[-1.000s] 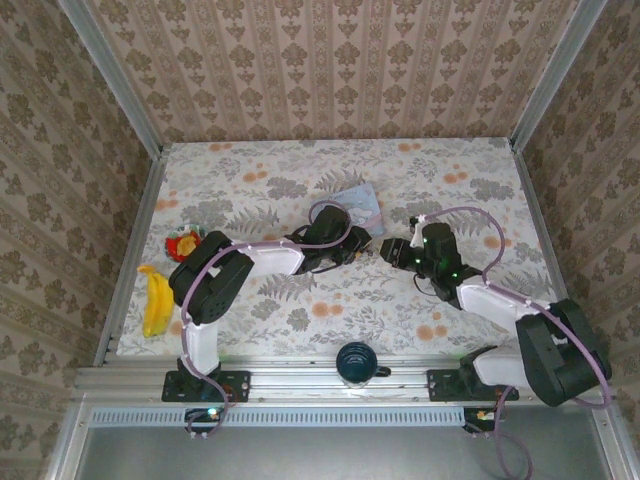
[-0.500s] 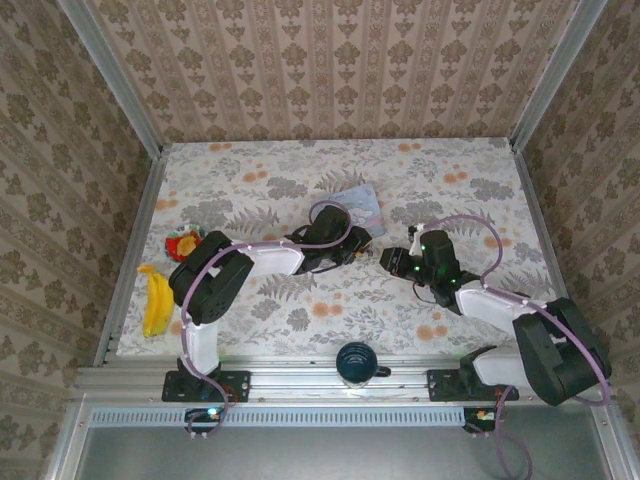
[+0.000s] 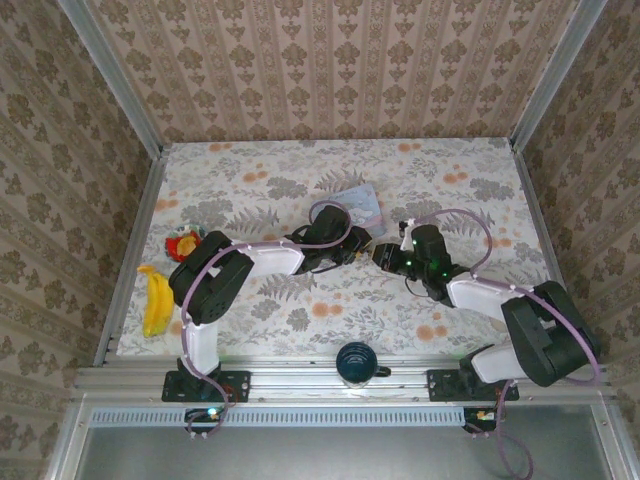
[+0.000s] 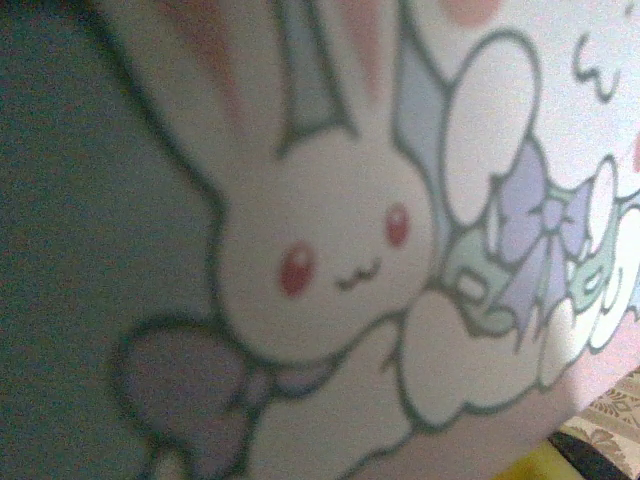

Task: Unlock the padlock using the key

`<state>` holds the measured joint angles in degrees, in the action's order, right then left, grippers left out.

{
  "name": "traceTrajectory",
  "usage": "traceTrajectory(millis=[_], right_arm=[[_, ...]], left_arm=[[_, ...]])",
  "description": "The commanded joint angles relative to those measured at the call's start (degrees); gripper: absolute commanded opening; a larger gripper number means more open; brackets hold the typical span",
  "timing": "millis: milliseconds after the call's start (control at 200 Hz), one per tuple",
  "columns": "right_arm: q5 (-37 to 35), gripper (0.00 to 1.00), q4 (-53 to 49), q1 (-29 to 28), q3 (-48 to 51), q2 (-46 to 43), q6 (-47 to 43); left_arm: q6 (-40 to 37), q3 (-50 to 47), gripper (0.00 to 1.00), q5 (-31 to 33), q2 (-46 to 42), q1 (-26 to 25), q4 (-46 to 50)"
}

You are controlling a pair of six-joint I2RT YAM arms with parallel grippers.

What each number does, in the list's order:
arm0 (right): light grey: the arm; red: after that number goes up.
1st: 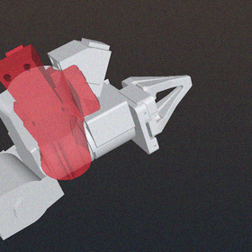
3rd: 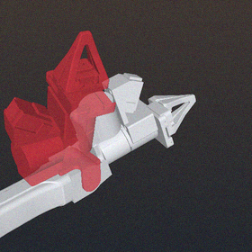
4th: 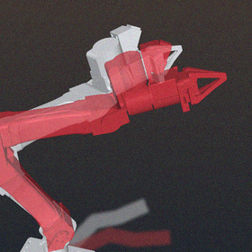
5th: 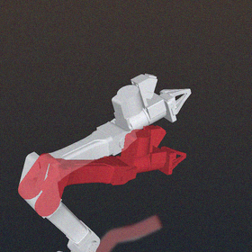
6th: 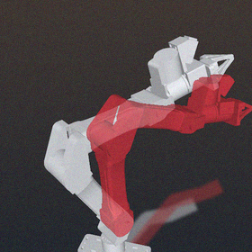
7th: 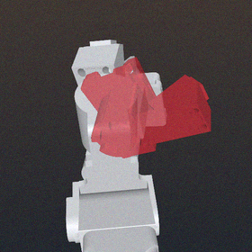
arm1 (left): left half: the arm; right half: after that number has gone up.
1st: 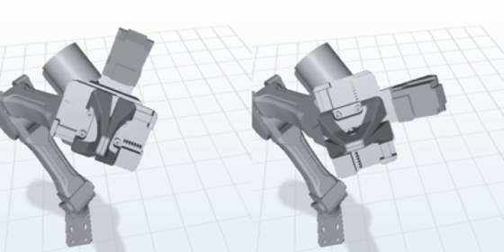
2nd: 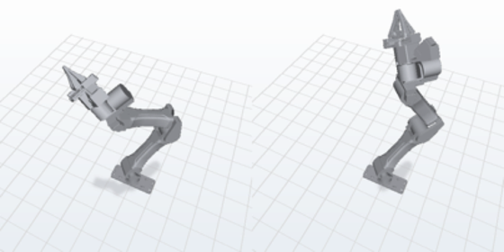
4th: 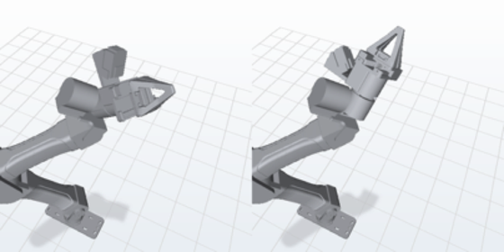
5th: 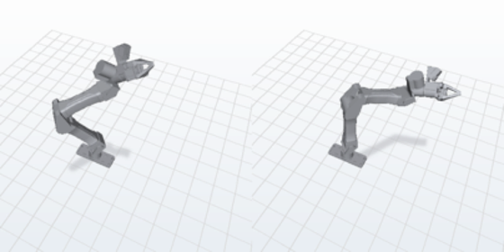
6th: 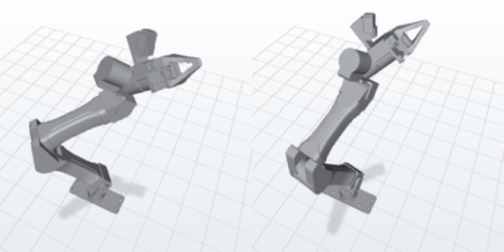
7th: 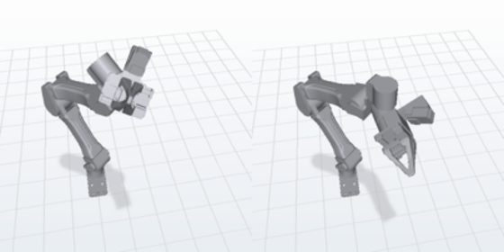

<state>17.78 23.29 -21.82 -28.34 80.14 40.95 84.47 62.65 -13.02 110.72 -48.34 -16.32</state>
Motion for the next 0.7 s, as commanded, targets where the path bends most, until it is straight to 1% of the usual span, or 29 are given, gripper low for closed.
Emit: traceTrajectory(millis=[0,220,250,295,355,535,695], right_arm=[[0.76,0.18,1.25,-0.57,-1.87,2.20,0.45],[0.41,0.13,1.21,-0.68,-3.41,3.87,0.51],[0.35,0.11,1.32,-0.68,-3.48,4.05,0.49],[0.28,0.06,1.64,-0.68,-3.49,4.15,0.62],[-0.10,0.02,1.88,-0.76,-3.39,4.15,0.78],[-1.08,0.00,1.37,-0.77,-3.81,3.88,0.12],[-1.17,0.00,1.45,-0.81,-4.95,4.79,-0.93]], left_arm=[[6.32,-1.92,0.00,-7.81,2.68,-1.06,6.49],[6.24,-1.97,0.00,-8.16,2.66,-1.06,6.31],[6.24,-1.94,0.00,-8.17,2.66,-1.01,6.40],[6.15,-1.88,0.00,-8.25,2.66,-1.06,6.38],[6.14,-1.83,0.00,-8.42,2.73,-1.04,6.41],[5.87,-1.74,0.00,-8.76,2.79,-1.31,6.45],[5.49,-0.80,0.00,-9.91,3.36,-2.06,6.39]])
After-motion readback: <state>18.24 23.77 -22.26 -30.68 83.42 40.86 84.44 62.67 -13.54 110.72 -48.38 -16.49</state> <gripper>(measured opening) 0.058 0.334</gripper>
